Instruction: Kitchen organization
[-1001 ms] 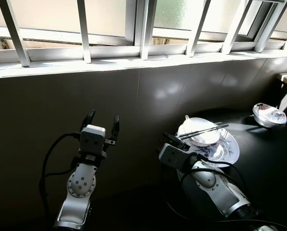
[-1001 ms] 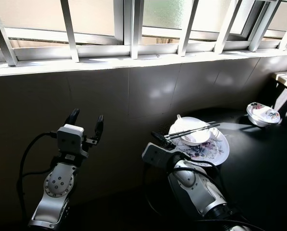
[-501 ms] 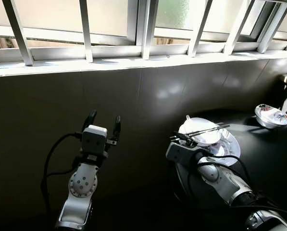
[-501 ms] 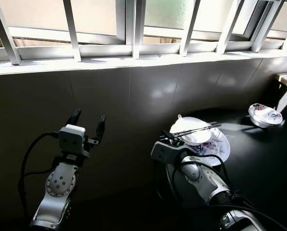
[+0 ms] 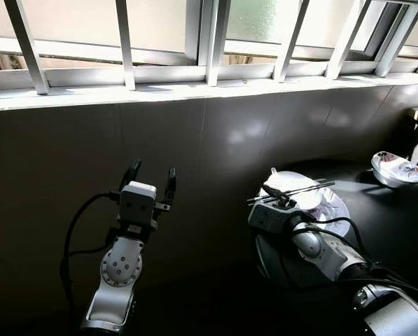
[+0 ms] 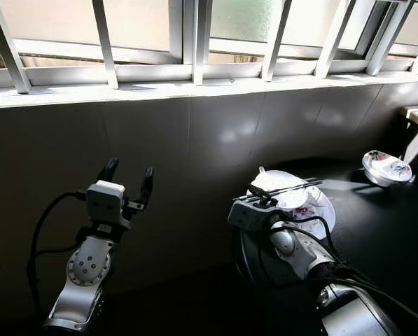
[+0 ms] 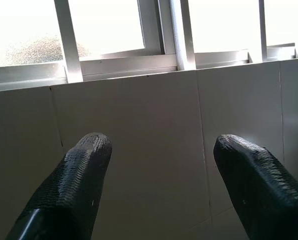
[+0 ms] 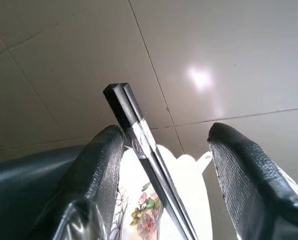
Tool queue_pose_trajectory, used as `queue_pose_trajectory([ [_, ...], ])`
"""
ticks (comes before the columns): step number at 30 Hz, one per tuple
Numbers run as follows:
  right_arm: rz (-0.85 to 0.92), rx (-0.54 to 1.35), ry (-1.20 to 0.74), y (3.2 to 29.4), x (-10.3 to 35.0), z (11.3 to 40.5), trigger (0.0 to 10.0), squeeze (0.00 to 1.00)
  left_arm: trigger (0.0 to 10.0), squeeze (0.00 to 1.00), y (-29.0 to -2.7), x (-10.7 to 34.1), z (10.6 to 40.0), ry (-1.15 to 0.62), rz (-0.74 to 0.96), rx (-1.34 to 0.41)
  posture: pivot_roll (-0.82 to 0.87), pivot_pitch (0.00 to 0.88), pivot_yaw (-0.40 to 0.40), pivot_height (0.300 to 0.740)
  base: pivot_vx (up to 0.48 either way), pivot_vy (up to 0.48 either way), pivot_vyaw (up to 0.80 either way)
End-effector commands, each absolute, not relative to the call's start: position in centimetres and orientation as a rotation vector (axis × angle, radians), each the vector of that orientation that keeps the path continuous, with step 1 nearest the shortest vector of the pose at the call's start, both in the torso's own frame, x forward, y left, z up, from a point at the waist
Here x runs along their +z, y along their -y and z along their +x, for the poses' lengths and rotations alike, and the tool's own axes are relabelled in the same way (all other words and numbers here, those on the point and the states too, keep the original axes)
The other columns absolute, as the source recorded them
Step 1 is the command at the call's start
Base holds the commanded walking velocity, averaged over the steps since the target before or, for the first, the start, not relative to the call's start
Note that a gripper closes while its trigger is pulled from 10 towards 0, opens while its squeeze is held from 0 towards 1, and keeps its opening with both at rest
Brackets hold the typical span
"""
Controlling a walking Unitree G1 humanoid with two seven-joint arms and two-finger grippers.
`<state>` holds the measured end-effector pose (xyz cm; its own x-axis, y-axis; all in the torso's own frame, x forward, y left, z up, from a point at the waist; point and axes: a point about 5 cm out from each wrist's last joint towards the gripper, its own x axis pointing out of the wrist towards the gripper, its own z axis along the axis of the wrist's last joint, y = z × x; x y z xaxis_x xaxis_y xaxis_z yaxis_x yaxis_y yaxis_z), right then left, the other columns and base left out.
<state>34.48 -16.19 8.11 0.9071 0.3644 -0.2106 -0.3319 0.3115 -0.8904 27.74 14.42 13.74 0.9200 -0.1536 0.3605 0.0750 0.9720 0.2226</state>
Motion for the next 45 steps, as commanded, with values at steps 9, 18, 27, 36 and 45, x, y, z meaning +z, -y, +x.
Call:
queue_pose_trajectory([
  [9,-1.212,0.445,-0.021,17.6,7.4,34.5,10.0,0.00,10.0,0.00,-14.2,13.5,27.8,0.381,0.221,-0.123,0.07,0.000,-0.079,0.740,0.000,0.000,0.00],
  [18,-1.251,0.414,-0.021,18.2,7.9,34.9,10.0,0.00,10.0,0.00,-14.2,13.4,27.7,0.376,0.224,-0.125,0.07,0.000,-0.082,0.740,0.000,0.000,0.00],
  [27,-1.249,0.403,-0.013,18.3,8.1,35.1,2.2,0.00,10.0,0.00,-14.2,13.2,27.5,0.369,0.226,-0.124,0.08,0.000,-0.085,0.740,0.000,0.000,0.00],
  [36,-1.247,0.414,-0.020,18.2,7.9,35.0,0.0,0.00,10.0,0.00,-14.2,13.0,27.5,0.360,0.225,-0.122,0.07,0.000,-0.087,0.740,0.000,0.000,0.00],
  [45,-1.320,0.415,-0.026,18.6,7.6,34.8,0.0,0.00,10.0,0.00,-14.1,12.8,27.5,0.351,0.225,-0.122,0.07,0.000,-0.088,0.740,0.000,0.000,0.00],
])
